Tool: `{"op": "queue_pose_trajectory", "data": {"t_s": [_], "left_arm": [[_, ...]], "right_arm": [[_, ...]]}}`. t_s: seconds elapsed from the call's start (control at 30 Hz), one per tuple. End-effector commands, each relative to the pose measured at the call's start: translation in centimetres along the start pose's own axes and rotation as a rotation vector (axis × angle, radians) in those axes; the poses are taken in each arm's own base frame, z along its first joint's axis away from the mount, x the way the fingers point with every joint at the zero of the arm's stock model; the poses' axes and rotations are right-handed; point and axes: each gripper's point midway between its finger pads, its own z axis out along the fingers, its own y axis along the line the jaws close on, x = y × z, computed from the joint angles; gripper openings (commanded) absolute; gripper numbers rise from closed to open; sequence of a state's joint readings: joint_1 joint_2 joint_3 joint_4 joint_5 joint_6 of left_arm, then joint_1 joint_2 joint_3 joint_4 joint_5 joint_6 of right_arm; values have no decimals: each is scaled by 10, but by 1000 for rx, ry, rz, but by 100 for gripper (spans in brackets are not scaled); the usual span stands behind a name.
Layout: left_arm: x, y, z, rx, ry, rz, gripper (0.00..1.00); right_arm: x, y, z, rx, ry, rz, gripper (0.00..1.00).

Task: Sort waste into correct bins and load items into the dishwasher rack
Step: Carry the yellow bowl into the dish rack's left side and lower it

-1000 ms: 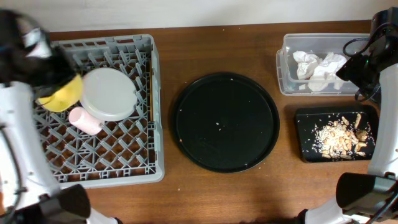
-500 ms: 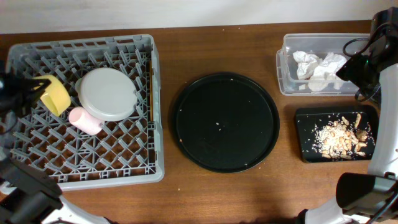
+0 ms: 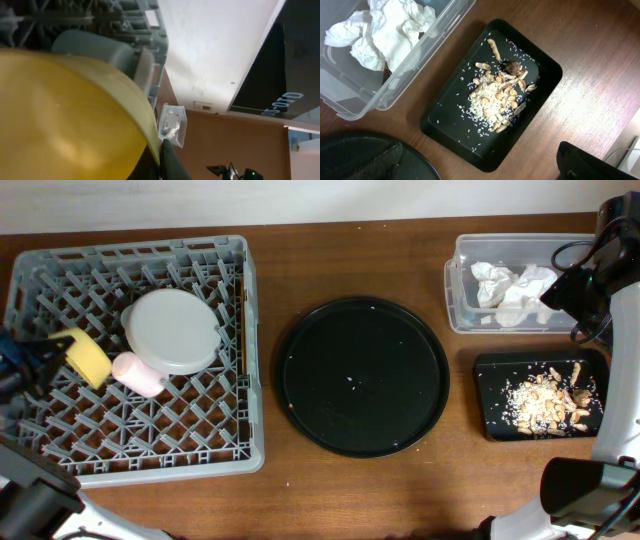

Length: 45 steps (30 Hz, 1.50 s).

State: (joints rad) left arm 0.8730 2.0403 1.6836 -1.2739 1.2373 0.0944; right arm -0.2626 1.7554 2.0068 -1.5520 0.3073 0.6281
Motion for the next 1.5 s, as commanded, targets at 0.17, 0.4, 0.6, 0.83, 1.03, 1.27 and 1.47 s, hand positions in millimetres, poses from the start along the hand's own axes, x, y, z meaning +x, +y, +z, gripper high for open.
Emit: {"op": "queue_pose_trajectory", "data": {"t_s": [0.17, 0.4, 0.6, 0.83, 1.03, 1.27, 1.47], "left_arm": [[3, 18, 1, 88, -19, -23, 2], [-5, 27, -27, 88, -88, -69, 5], [-8, 34, -45, 85, -129, -102, 50], [-15, 42, -69, 76, -188, -131, 64], [-24, 56, -97, -59, -236, -198, 64], [-28, 53, -110, -195, -244, -259, 50], [-15, 26, -71, -223, -115, -178, 0]], "right_arm": [[-3, -4, 2, 20, -7, 10, 99], [-3, -4, 2, 20, -7, 10, 99], [-3, -4, 2, 20, -7, 9, 99], [-3, -4, 2, 20, -7, 9, 99], [-3, -4, 2, 20, -7, 9, 99], [-3, -4, 2, 20, -7, 9, 99], [-3, -4, 2, 20, -7, 9, 99]]}}
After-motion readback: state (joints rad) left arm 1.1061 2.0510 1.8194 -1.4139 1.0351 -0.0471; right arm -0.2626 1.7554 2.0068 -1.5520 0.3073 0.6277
